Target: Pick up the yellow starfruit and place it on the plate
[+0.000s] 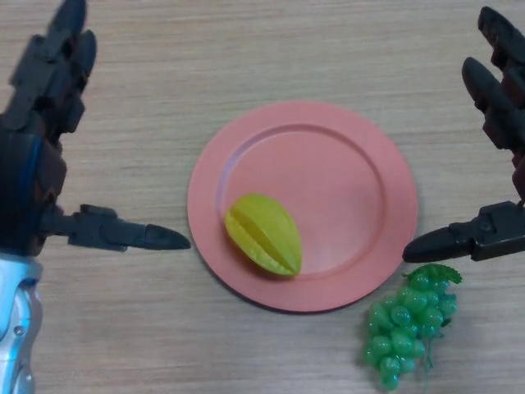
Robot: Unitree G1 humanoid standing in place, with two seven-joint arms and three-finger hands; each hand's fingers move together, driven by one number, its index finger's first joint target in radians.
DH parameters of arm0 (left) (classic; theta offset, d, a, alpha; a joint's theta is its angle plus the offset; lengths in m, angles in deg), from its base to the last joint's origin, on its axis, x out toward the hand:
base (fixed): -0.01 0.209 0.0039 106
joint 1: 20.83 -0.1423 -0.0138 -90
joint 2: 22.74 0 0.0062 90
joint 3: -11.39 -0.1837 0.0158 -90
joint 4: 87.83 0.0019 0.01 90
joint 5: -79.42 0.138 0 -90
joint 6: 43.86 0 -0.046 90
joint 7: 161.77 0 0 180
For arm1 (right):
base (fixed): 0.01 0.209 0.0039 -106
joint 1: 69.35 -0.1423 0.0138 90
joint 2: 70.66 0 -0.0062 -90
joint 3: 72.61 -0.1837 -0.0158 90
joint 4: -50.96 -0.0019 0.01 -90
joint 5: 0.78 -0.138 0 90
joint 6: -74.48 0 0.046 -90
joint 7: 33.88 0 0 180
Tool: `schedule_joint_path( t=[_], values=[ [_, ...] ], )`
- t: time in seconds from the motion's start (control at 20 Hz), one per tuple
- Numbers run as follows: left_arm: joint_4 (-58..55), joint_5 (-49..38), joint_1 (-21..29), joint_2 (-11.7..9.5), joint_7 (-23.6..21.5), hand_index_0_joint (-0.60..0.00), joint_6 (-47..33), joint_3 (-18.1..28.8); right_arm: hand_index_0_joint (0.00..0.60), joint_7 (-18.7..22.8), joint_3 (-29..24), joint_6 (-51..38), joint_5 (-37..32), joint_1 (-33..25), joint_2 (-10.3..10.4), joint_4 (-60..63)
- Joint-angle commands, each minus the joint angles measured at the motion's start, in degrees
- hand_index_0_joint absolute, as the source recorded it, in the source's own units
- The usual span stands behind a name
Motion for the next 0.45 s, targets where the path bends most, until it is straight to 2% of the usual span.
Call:
schedule_joint_path(
  t=[0.05,0.45],
  values=[
    [-4.95,-2.00,0.27,-1.68,0.48,0.000,-2.60,4.07,0.000,0.44,-3.58,-7.23,-0.06,-0.09,-1.36,-2.96],
    [-5.55,-0.52,-0.63,-1.98,1.77,0.000,0.98,5.29,0.000,-0.18,-4.53,-10.68,-2.77,1.97,-1.18,-2.24]
  ],
)
